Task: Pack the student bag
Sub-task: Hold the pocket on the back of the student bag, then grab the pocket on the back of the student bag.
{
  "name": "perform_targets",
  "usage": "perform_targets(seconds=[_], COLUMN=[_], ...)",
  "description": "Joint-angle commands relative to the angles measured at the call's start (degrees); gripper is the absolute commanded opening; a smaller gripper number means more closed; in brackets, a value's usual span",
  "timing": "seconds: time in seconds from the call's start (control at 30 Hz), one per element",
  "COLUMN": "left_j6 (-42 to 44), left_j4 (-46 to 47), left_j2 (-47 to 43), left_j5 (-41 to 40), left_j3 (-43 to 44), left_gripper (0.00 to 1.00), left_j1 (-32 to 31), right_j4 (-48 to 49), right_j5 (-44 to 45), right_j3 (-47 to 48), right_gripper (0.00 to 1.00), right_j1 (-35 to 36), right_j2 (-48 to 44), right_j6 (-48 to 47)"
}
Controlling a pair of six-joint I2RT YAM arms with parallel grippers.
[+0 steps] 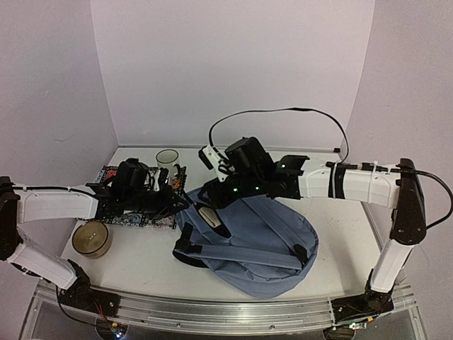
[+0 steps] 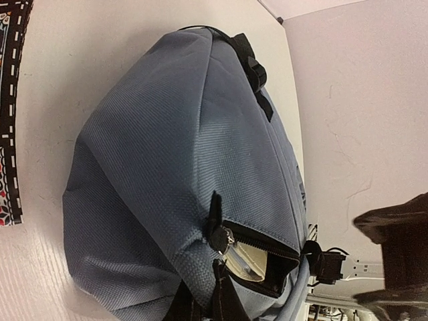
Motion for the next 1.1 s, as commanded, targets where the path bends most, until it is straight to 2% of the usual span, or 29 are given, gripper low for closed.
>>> perform_targets(seconds=[0.0,0.33,0.53,0.93,1.07], left_j6=[-1.0,-0.9,0.0,1.3,1.2], left_j4=[6.3,6.5,7.1,8.0,8.0], left_j2=[-3.5,-4.8,-5.7,-4.8,-4.9], left_j5=[3.8,3.2,2.5,2.3,1.8], left_j3=[6.5,6.8,6.6,6.5,6.3], left_gripper=[0.0,0.0,0.0,0.0,0.0], left_j1=[-2.0,-3.2,-4.2,-5.5,-5.5], right_j4=[-0.2,-0.1,-0.1,-0.1,-0.2], right_j5=[-4.4,-10.6,-10.1,-17.7,-18.7], right_j3=[6.3,14.7,15.6,18.4,17.4], right_gripper=[0.43,0.41,0.4,0.38,0.29], right_j1=[-0.3,-2.1,-3.9,-4.0,-4.1], right_j2=[2.0,10.3,13.5,17.1,16.9], right_j6=[-1.9,1.9,6.0,7.0,7.0])
